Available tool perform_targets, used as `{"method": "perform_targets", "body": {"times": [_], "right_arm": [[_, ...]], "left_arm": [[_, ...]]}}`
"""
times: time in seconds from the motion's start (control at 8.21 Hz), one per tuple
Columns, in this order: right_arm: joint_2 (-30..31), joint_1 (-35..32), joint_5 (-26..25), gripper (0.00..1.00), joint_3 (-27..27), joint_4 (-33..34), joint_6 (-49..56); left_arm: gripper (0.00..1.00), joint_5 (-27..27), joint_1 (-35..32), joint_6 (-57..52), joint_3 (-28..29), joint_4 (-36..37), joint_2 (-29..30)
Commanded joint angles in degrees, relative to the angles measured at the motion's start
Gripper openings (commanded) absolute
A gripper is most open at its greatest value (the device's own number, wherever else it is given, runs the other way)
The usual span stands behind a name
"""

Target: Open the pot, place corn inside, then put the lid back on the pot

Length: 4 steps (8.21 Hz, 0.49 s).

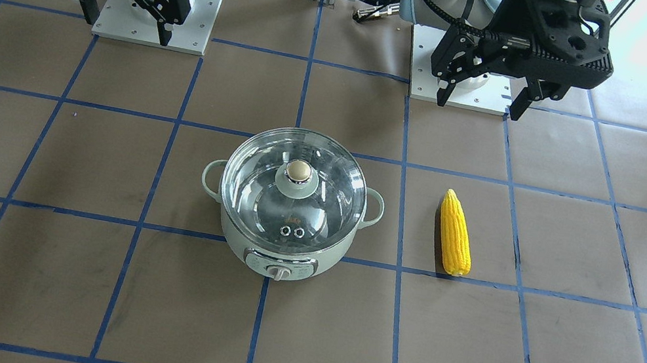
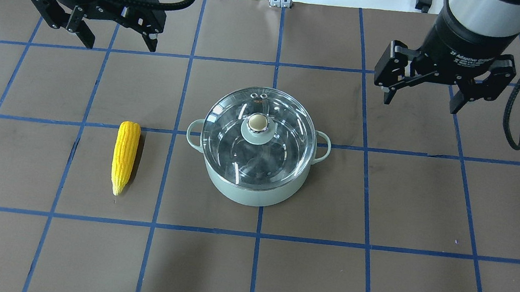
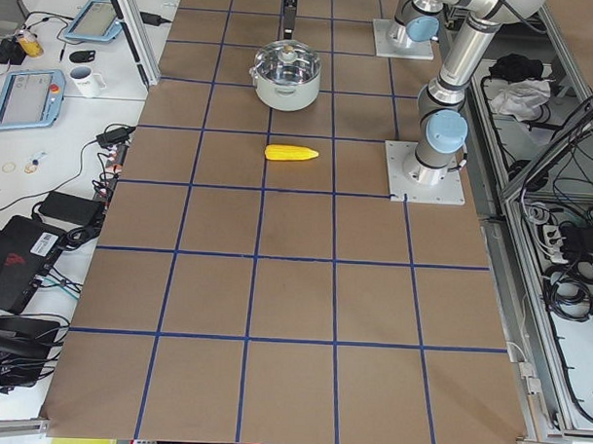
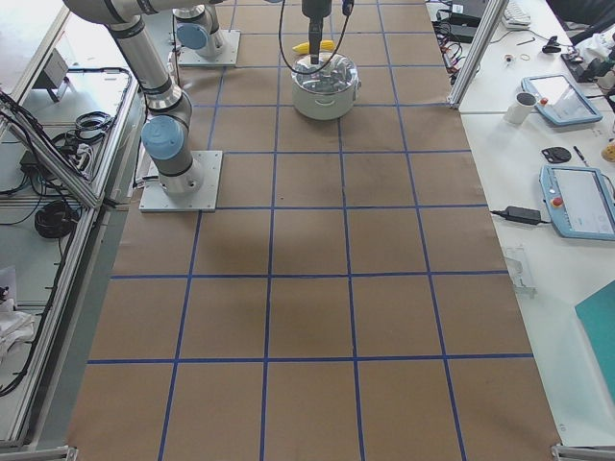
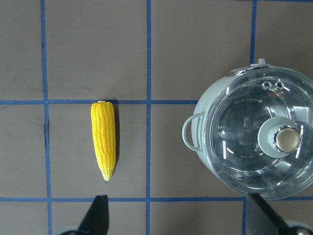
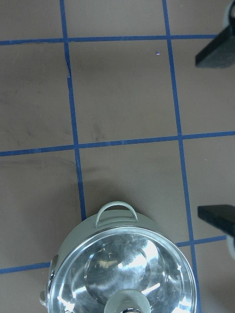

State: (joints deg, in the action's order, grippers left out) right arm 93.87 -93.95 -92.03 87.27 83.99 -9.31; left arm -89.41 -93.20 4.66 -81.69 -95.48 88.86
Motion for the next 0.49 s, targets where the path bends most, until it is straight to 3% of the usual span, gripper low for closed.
{"method": "perform_targets", "body": {"times": [0.0, 0.37], "right_arm": [[-0.01, 0.00, -0.17, 1.00, 0.44, 0.03, 0.43], [-2.53, 0.00, 1.57, 1.00, 0.44, 0.73, -2.53]], "left_arm": [[1.00, 0.03, 0.04, -0.26, -0.13, -0.49, 0.17], [1.00, 0.03, 0.39, -3.58, -1.62, -0.50, 1.22]]}}
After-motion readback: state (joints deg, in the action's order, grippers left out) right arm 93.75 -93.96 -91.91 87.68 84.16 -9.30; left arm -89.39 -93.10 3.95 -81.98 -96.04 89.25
